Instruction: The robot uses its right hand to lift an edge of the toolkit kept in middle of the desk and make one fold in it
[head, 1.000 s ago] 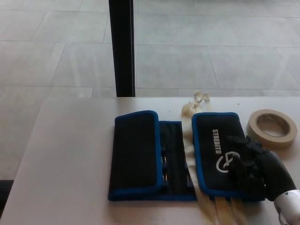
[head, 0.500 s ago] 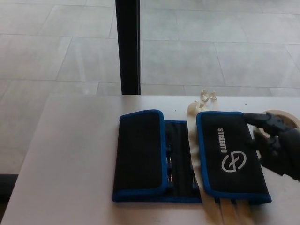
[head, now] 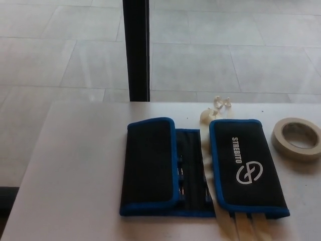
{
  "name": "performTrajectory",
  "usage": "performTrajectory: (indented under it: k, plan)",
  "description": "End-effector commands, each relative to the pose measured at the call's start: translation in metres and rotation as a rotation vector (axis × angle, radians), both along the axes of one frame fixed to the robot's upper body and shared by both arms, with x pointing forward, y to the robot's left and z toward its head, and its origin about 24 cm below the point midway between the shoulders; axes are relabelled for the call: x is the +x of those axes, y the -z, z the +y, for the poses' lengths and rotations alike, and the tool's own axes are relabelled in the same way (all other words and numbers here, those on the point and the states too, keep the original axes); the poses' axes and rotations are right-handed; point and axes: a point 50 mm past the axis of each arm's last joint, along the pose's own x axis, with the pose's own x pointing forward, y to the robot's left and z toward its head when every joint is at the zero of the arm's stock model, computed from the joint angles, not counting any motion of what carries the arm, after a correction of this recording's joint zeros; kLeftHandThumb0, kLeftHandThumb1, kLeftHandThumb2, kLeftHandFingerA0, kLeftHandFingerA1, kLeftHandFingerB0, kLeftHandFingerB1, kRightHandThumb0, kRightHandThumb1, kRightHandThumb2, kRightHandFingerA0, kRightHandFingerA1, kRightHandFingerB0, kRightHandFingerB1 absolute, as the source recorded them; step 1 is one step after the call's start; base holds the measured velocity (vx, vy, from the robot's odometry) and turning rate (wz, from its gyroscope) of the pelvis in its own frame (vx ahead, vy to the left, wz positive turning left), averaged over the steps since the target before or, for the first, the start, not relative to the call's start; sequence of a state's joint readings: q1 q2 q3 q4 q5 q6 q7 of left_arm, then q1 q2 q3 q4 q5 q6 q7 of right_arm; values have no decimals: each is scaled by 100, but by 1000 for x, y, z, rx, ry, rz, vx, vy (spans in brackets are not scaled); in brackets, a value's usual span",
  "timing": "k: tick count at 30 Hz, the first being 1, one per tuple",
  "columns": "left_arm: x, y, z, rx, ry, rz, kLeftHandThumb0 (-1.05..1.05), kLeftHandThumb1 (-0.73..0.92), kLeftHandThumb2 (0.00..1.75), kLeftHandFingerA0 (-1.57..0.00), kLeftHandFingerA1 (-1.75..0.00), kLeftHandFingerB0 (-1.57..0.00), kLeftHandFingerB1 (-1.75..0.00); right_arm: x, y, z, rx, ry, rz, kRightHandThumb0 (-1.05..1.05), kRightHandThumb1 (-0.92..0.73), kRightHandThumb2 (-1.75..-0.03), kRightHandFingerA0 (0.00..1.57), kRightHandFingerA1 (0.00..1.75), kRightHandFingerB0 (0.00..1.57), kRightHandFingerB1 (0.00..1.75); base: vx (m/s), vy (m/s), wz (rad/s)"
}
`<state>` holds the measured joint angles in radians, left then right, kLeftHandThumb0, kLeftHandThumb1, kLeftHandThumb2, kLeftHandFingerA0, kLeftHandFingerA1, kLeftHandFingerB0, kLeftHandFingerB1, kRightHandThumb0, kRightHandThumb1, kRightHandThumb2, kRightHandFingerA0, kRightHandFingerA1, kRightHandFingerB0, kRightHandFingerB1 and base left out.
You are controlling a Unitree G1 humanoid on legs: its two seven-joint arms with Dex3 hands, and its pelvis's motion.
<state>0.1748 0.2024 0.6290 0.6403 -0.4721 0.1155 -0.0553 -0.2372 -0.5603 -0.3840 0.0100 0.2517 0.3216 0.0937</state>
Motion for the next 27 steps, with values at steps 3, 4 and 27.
performTrajectory:
  k: [3,4,27]
  plan:
    - [-11,-6,11,60,0,34,-88,92,79,-17,-56,-14,-45,-155,20,-153,300,698,-224,-62,-60,-108,88,87,64,77,0,0,0]
    - [-12,-5,12,63,2,46,-89,92,80,-17,-55,-14,-44,-174,40,-162,333,785,-238,-69,-78,-63,77,88,52,74,0,0,0]
    - [-28,-1,15,67,-37,100,-85,92,78,-19,-56,-17,-43,-246,161,-147,775,1227,-209,-78,-65,-105,64,114,9,71,0,0,0]
